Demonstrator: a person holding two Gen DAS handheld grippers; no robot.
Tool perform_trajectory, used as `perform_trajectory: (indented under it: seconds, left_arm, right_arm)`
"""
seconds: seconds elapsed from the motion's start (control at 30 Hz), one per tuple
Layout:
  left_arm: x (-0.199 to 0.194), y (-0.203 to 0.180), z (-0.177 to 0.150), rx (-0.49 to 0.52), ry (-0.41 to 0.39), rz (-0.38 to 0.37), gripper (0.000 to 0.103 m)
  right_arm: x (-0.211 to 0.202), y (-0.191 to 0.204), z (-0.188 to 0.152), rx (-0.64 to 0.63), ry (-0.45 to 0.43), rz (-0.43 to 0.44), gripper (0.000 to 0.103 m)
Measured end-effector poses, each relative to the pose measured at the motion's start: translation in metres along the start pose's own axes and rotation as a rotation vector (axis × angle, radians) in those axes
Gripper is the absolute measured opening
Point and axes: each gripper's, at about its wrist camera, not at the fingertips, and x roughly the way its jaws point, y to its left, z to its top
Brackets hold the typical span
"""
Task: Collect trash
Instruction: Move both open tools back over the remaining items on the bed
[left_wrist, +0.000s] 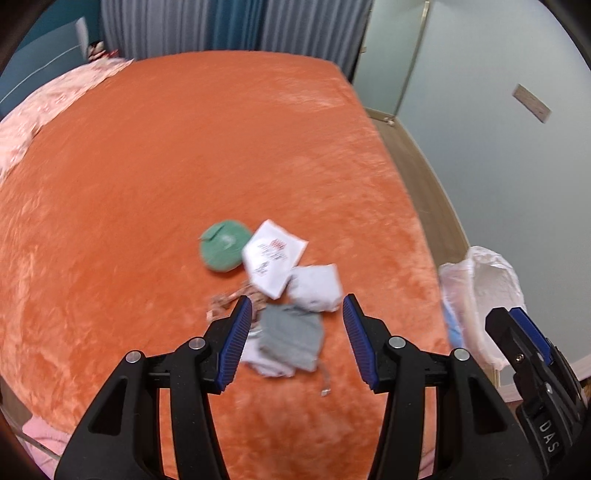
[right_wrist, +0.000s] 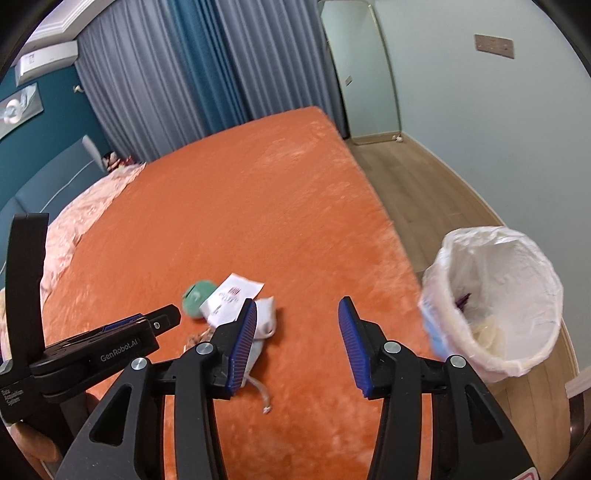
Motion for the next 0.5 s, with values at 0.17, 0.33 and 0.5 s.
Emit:
perform_trajectory:
  seconds: [0.17, 0.33, 0.5]
  left_arm:
    - [0.01, 0.044, -0.016, -0.058, 0.033, 0.061, 0.049]
    - [0.02, 0.069, -0.027, -0.093, 0.065, 0.093, 0.049]
    - [0.031, 0.082, -0.035, -0.106, 0.087, 0.115, 0.049]
  right_arm:
    - [0.028, 0.023, -0.025, -0.032, 0.071, 0.034, 0.051]
    - [0.059, 0.047, -0.047, -0.06, 0.155, 0.076, 0.051]
    - [0.082, 0.063, -0.057, -0.096, 0.204, 0.079, 0.051]
